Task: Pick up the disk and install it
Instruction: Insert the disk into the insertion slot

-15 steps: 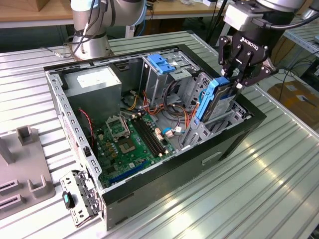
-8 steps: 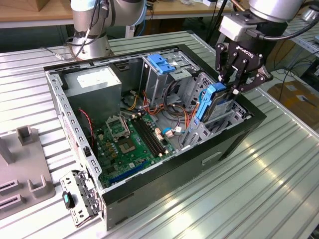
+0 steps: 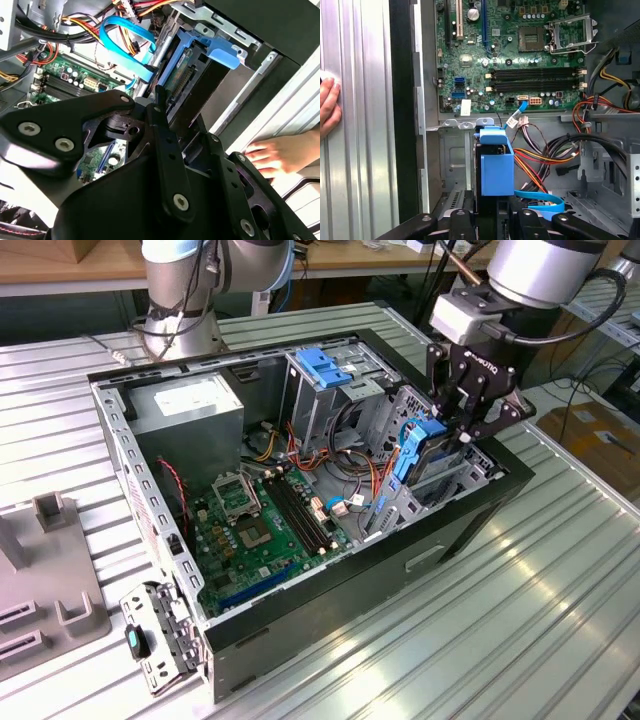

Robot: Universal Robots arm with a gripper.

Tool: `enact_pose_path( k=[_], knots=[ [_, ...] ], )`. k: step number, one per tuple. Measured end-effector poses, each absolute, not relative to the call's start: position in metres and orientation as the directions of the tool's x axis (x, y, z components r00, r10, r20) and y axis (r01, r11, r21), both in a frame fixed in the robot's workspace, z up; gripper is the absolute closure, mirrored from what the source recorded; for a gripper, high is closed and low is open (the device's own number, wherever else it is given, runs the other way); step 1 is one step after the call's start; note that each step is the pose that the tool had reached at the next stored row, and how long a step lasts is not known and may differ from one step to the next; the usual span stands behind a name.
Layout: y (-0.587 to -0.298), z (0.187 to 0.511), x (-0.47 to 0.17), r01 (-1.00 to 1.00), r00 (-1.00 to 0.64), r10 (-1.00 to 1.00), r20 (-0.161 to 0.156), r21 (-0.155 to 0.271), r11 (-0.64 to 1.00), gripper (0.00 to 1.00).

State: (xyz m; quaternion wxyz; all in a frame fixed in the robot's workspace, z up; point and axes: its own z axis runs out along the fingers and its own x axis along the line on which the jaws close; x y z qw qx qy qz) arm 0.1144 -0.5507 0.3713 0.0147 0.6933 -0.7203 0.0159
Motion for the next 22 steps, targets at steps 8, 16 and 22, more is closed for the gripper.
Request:
enact_pose_path(
  k=[8, 16, 22],
  knots=[
    [-0.5508, 0.3621, 0.1144, -0.999, -0.038, -0.998, 0.043, -0.003, 0.038, 0.65],
    [-0.5508, 0.3602, 0.1144, -0.999, -0.038, -0.998, 0.043, -0.003, 0.038, 0.65],
    [-0.5507, 0.3601, 0.1144, -0.999, -0.038, -0.998, 0.043, -0.003, 0.038, 0.58]
  ],
)
